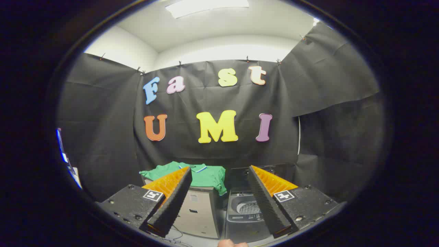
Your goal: Put the clothes into the washing machine and then close the washing machine lid.
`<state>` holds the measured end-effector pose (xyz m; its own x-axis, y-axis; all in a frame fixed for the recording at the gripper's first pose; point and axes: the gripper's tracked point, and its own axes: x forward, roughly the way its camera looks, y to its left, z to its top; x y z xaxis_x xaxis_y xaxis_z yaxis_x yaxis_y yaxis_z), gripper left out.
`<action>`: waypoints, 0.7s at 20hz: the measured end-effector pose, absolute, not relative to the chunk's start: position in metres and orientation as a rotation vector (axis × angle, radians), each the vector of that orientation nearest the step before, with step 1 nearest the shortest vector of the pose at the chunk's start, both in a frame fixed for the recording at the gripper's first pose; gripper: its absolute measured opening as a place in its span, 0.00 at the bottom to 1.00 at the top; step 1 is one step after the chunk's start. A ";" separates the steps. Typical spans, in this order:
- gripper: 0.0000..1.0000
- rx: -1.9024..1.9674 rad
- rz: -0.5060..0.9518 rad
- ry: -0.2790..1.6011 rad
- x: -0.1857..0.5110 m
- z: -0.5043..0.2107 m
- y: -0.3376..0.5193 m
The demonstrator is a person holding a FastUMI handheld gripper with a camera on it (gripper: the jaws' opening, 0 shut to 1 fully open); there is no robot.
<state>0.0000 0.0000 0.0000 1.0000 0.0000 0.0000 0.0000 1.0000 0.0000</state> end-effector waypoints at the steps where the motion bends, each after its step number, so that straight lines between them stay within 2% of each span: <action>1: 1.00 -0.006 -0.004 -0.006 0.001 0.002 -0.002; 14: 1.00 -0.009 -0.022 0.005 0.013 0.004 0.011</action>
<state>0.0129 0.0105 0.0040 0.9997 -0.0224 -0.0051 0.0223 0.9997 -0.0086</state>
